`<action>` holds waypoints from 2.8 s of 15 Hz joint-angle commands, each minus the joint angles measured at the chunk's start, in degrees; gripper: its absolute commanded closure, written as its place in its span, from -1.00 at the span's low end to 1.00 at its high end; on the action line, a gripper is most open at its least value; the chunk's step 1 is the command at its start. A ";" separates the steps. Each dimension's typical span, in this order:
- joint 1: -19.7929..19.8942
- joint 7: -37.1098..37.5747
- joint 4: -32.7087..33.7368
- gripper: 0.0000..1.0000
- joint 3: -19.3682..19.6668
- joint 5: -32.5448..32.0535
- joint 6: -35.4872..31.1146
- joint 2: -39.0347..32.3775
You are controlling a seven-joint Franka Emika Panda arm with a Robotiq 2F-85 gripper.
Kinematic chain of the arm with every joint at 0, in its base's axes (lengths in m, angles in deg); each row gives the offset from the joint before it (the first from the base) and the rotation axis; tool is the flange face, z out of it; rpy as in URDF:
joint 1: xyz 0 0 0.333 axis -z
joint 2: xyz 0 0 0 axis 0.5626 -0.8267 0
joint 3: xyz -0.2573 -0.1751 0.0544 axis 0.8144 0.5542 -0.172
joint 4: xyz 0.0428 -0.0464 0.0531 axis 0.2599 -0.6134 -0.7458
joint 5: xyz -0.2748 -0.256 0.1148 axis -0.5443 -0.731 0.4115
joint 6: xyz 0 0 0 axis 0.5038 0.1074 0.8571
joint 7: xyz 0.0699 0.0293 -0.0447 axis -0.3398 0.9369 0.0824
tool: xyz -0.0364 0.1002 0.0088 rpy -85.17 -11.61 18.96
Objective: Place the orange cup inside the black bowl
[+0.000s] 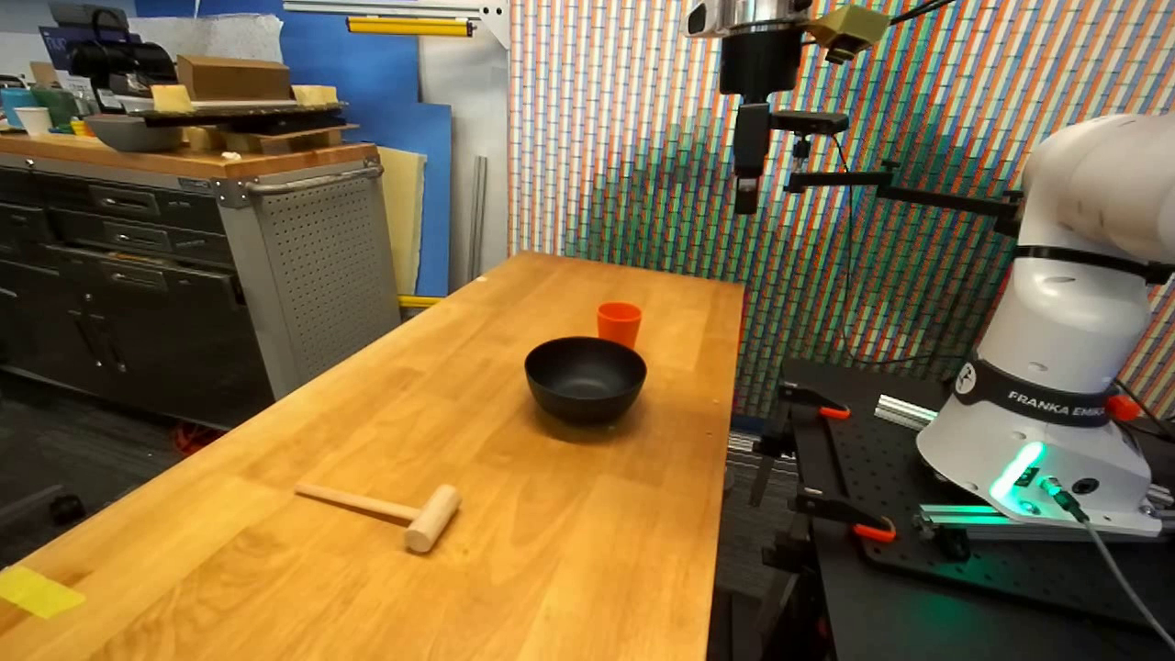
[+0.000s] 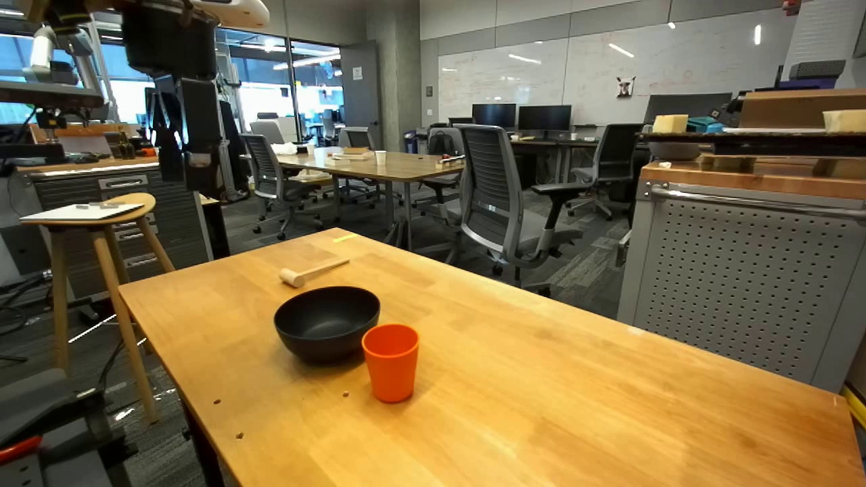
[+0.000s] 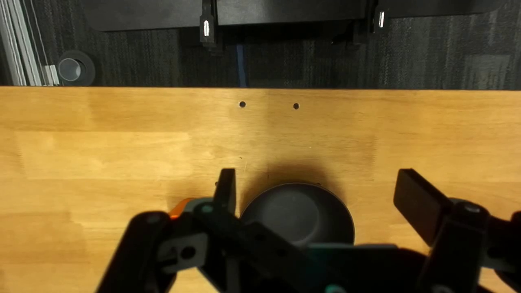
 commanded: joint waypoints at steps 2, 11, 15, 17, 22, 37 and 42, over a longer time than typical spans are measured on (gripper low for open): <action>0.67 1.78 1.33 -1.00 -2.09 -3.35 -10.66 -7.36; 5.39 8.92 10.72 -1.00 0.84 -11.07 -31.78 -35.65; 4.72 8.85 18.19 -1.00 3.62 -9.91 -32.91 -44.85; 4.49 8.88 21.11 -1.00 4.38 -8.67 -31.83 -47.94; 4.85 9.84 24.21 -1.00 5.78 -5.76 -30.70 -52.71; 5.84 8.50 26.67 0.87 5.65 4.14 -28.18 -55.93; 6.28 8.47 27.28 0.90 5.98 4.44 -27.03 -55.64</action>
